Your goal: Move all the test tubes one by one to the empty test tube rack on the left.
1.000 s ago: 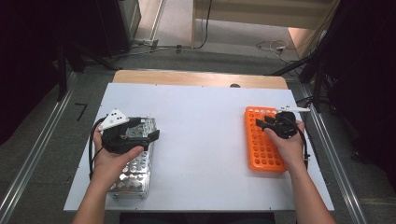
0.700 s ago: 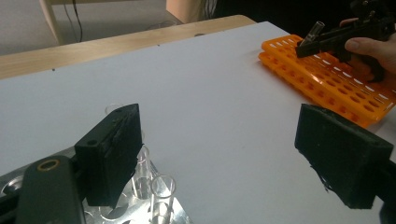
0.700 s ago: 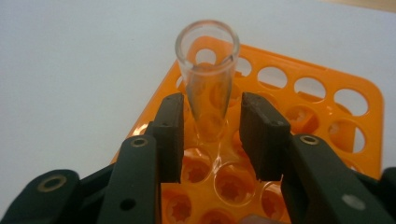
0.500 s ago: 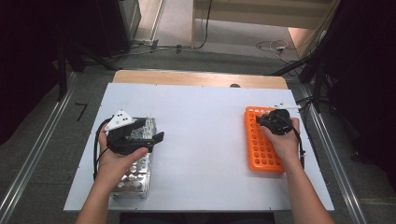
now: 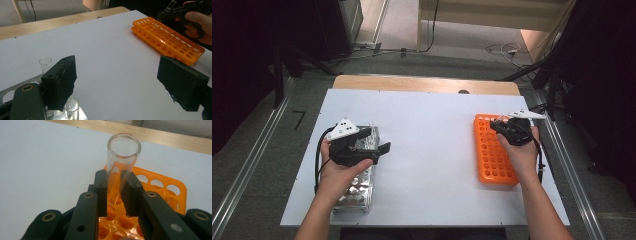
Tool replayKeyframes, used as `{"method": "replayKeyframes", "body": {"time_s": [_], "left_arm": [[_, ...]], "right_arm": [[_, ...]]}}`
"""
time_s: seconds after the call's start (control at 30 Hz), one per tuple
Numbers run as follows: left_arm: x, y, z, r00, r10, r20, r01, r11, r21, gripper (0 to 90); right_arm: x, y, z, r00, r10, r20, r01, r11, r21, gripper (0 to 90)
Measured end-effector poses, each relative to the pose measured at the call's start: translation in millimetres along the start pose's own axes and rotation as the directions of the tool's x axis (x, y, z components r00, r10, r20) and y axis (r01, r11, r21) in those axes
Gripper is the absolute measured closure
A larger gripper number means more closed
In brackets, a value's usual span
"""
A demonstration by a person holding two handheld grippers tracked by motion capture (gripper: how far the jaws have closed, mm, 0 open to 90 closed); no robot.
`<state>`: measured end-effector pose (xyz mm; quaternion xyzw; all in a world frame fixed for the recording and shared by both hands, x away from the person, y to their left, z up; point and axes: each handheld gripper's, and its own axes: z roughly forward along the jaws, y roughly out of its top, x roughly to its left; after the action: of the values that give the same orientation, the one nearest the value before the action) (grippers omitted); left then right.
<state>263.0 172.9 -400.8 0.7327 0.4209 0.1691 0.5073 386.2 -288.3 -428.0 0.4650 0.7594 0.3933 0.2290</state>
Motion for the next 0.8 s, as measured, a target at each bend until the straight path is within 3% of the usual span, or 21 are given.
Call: {"method": "replayKeyframes", "body": {"time_s": [0.17, 0.37, 0.63, 0.8], "left_arm": [[-6.3, -0.4, 5.4, 0.9998, 0.012, 0.016, -0.012, 0.9999, 0.01, 14.9], [-13.2, 1.0, 8.7, 0.999, 0.018, 0.04, -0.018, 0.9998, 0.006, 13.1], [-24.4, 0.8, 14.3, 0.9966, 0.026, 0.078, -0.027, 0.9996, 0.011, 10.0], [-30.5, 2.5, 17.7, 0.9945, 0.033, 0.099, -0.035, 0.9993, 0.011, 9.3]], "right_arm": [[11.6, -2.4, -13.6, 0.9981, -0.016, -0.06, 0.015, 1.0, -0.013, 73.7], [36.3, -6.3, -27.5, 0.9894, -0.063, -0.131, 0.061, 0.998, -0.019, 73.7], [66.9, -11.4, -42.3, 0.9712, -0.098, -0.217, 0.094, 0.995, -0.03, 73.7], [86.2, -14.8, -51.9, 0.9518, -0.132, -0.277, 0.126, 0.991, -0.036, 73.8]]}}
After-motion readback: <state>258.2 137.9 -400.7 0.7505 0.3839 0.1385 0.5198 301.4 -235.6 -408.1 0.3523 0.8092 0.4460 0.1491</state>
